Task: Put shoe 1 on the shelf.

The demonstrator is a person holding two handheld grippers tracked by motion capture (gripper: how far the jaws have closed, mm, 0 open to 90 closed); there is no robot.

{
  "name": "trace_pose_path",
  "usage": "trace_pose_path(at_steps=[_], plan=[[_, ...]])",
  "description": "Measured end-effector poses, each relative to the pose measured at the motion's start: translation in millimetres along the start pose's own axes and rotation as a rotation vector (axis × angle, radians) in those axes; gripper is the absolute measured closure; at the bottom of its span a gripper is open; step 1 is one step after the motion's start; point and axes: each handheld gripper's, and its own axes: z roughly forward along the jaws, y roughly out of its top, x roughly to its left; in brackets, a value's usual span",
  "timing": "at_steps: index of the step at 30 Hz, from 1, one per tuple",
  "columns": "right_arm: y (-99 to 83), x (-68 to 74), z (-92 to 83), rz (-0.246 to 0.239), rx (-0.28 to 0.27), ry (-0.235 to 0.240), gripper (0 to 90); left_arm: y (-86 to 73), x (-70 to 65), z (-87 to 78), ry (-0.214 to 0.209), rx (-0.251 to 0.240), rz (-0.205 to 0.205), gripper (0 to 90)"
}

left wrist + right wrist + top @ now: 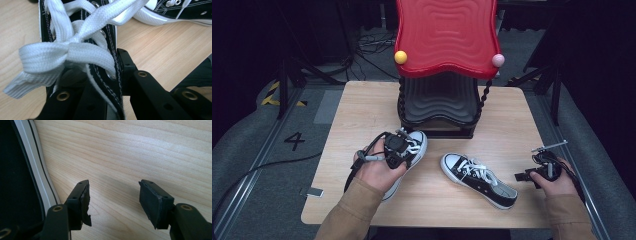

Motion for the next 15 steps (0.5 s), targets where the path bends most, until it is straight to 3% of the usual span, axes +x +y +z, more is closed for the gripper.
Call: trace_pose_path(at_steps=[6, 15], plan=[[-2.4, -2.7, -5.9, 0.019, -0.014, 0.020, 53.2, 15.0, -7.1, -9.0, -0.015, -0.022, 0.007, 86.3], [4.1, 1.1, -4.9, -0.007, -0.020, 0.049, 54.2, 35.9, -17.6, -21.0, 0.006, -0.045, 0.029, 86.3]])
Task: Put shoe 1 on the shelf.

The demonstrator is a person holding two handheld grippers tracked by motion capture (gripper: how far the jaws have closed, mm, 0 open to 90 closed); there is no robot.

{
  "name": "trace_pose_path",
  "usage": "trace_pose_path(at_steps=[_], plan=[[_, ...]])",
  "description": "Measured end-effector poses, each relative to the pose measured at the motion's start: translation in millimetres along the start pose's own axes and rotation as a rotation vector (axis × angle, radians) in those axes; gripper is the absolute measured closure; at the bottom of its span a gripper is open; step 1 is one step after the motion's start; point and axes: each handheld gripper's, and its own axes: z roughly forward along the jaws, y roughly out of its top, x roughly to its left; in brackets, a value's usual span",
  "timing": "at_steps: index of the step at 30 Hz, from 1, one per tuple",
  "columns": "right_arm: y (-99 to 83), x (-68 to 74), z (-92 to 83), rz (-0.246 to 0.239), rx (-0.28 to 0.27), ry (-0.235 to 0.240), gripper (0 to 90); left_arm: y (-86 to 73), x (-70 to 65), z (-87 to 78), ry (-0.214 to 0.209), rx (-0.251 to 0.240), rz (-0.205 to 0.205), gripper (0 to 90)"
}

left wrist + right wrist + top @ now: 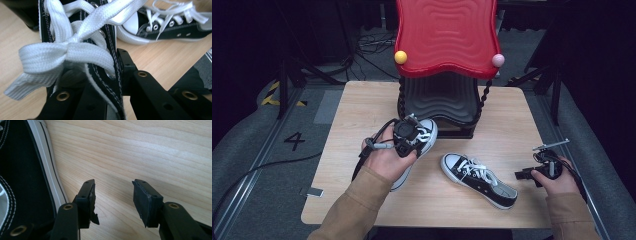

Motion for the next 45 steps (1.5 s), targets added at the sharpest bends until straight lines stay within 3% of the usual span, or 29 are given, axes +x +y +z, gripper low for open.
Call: trace_pose_path(at_steps=[8, 9, 18, 24, 33, 38, 42, 45], plan=[[1.5, -0.9, -7.1, 0.024, -0.063, 0.036, 61.5, 27.3, -1.0, -7.0, 0.039, -0.025, -0.026, 86.3], [1.0, -0.2, -7.3, 0.034, -0.085, 0.041, 62.3, 35.0, -0.2, -7.9, 0.059, -0.030, -0.025, 86.2], [-2.7, -1.4, -5.9, 0.022, -0.098, 0.043, 62.3, 67.1, 8.2, -6.5, 0.116, -0.091, -0.055, 86.1], [-10.0, -4.1, -6.5, 0.024, -0.093, 0.038, 62.1, 84.8, 9.1, -2.9, 0.143, -0.126, -0.051, 86.1], [-19.1, -1.6, -5.1, 0.002, -0.083, 0.028, 60.7, 101.8, 12.8, 7.3, 0.211, -0.181, -0.074, 86.1], [-23.5, -1.7, -6.0, 0.005, -0.083, 0.022, 60.2, 100.2, 10.6, 9.6, 0.208, -0.212, -0.081, 86.1], [-25.4, -1.1, -5.0, 0.004, -0.077, 0.023, 60.0, 96.9, 7.2, 14.5, 0.226, -0.201, -0.068, 86.1], [-26.0, -0.4, -3.6, 0.002, -0.072, 0.023, 59.4, 94.2, 7.3, 21.4, 0.213, -0.195, -0.075, 86.1]])
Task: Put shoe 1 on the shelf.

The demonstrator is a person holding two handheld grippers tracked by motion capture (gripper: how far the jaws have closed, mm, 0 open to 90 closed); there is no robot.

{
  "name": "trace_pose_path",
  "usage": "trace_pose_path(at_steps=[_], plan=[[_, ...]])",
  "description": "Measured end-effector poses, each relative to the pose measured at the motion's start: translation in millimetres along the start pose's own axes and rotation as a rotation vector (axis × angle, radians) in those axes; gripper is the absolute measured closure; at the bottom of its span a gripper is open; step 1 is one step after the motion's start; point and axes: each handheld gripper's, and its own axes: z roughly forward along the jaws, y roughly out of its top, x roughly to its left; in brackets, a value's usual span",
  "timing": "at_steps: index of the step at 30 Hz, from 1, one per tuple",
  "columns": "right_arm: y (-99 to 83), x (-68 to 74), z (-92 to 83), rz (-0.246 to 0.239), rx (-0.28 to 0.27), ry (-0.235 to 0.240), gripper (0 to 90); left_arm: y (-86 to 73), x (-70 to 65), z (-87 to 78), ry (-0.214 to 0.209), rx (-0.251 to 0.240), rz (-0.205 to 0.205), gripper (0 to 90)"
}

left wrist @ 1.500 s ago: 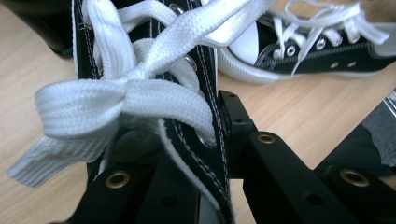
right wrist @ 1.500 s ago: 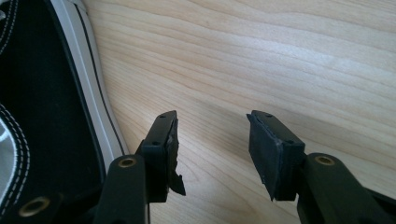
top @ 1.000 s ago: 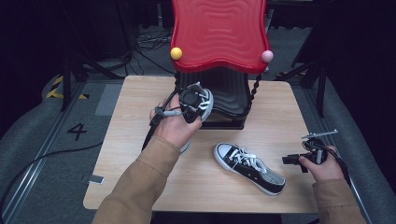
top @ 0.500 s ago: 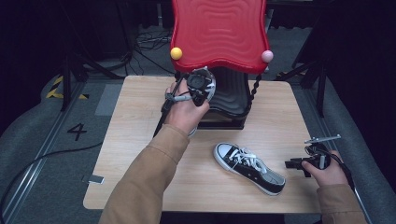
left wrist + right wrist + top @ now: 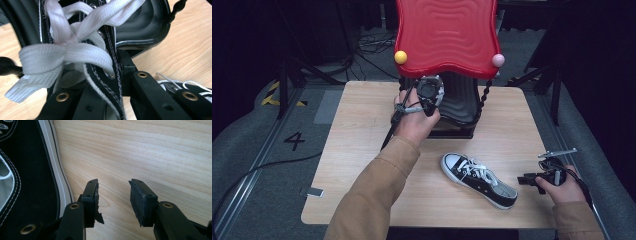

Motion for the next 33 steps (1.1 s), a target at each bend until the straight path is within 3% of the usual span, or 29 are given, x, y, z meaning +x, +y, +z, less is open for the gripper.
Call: trace_pose_path(at_steps=[5, 11, 13, 14, 17, 18, 20, 22, 24, 25, 26, 27, 31, 33], plan=[[-0.4, 1.5, 1.6, -0.008, 0.002, 0.002, 58.9, -4.7, 0.8, 17.2, 0.028, -0.007, -0.011, 86.1], [-0.9, 1.0, 3.8, -0.009, 0.008, 0.002, 58.0, 1.9, 2.1, 30.1, 0.041, -0.034, -0.030, 86.1], [-1.4, 0.8, 4.8, -0.011, 0.008, 0.005, 57.5, 4.5, -0.6, 33.1, 0.046, -0.032, -0.030, 86.0], [-2.0, 1.2, 5.2, -0.020, 0.010, 0.006, 57.5, 6.5, -5.2, 35.2, 0.062, -0.042, -0.005, 86.0], [-3.2, 2.0, 5.5, -0.027, 0.009, 0.010, 56.9, 9.4, -4.0, 37.3, 0.063, -0.046, 0.000, 86.0], [-3.7, 2.0, 5.9, -0.028, 0.012, 0.012, 56.7, 11.4, -2.2, 38.7, 0.051, -0.055, -0.023, 86.0], [-5.8, 1.4, 8.3, -0.027, 0.021, 0.013, 56.7, 14.3, -2.2, 39.4, 0.042, -0.072, -0.021, 85.9], [-7.7, 0.8, 10.2, -0.029, 0.028, 0.009, 56.7, 17.4, -0.3, 41.8, 0.070, -0.096, -0.008, 85.9], [-9.5, 0.8, 10.8, -0.031, 0.032, 0.009, 56.4, 19.4, 7.7, 52.2, 0.126, -0.113, 0.000, 86.3], [-10.7, 0.6, 10.9, -0.035, 0.033, 0.011, 56.3, 19.7, 10.8, 55.4, 0.128, -0.110, -0.003, 86.4], [-11.4, 0.3, 10.9, -0.036, 0.033, 0.010, 56.2, 19.9, 12.8, 59.9, 0.114, -0.123, -0.047, 86.3], [-12.6, -0.7, 10.9, -0.034, 0.035, 0.010, 56.0, 21.4, 14.0, 61.3, 0.107, -0.127, -0.025, 86.3], [-14.0, -5.1, 10.3, -0.021, 0.021, 0.013, 55.8, 25.0, 9.4, 63.9, 0.127, -0.107, -0.025, 85.9], [-13.7, -4.8, 10.2, -0.027, 0.023, 0.008, 55.4, 24.7, 6.0, 63.5, 0.132, -0.094, -0.066, 85.0]])
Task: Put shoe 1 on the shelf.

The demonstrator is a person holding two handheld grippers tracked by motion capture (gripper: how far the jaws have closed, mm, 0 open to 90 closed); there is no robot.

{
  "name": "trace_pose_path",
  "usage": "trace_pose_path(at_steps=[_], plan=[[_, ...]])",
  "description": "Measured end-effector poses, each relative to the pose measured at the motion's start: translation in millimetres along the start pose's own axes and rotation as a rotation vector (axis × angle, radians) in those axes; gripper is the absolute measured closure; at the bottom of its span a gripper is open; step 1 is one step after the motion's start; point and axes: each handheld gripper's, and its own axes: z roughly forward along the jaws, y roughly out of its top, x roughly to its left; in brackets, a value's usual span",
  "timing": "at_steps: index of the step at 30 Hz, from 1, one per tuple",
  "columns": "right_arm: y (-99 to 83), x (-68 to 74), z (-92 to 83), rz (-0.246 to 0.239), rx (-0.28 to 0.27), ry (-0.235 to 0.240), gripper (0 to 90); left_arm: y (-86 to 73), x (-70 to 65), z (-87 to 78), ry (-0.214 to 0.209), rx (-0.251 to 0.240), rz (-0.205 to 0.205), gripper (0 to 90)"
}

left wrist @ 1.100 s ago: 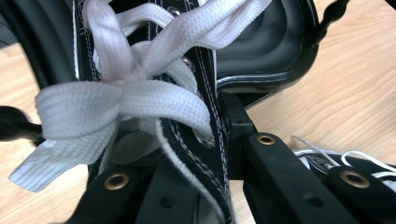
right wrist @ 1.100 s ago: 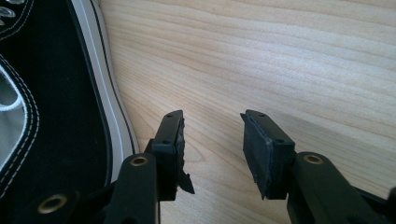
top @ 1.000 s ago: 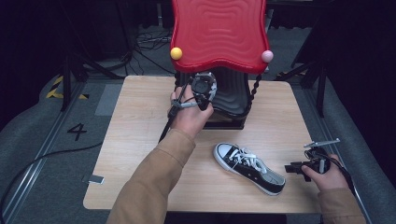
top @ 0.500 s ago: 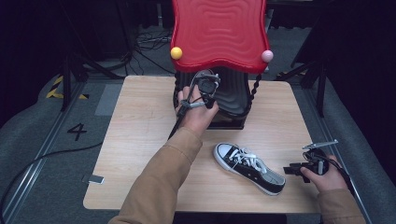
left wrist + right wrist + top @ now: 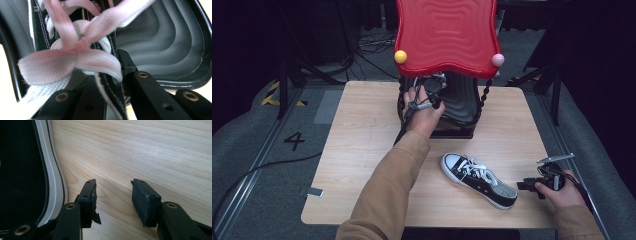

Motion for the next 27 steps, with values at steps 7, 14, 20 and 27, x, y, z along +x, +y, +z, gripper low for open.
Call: trace_pose_path(at_steps=[7, 14, 20, 27], plan=[[3.4, 8.1, -1.2, -0.029, -0.003, 0.000, 54.9, -2.6, -5.0, -18.8, -0.075, 0.044, 0.084, 60.9], [7.9, 11.6, 0.6, -0.046, 0.001, 0.003, 53.9, -12.0, -4.6, -51.1, -0.116, 0.057, 0.120, 61.7], [11.4, 10.6, -0.6, -0.046, -0.010, -0.002, 53.7, -31.3, 8.5, -88.6, -0.219, 0.093, 0.205, 69.2], [14.6, 7.3, -0.2, -0.045, -0.013, -0.005, 53.7, -59.4, 25.9, -105.6, -0.262, 0.243, 0.266, 87.0]])
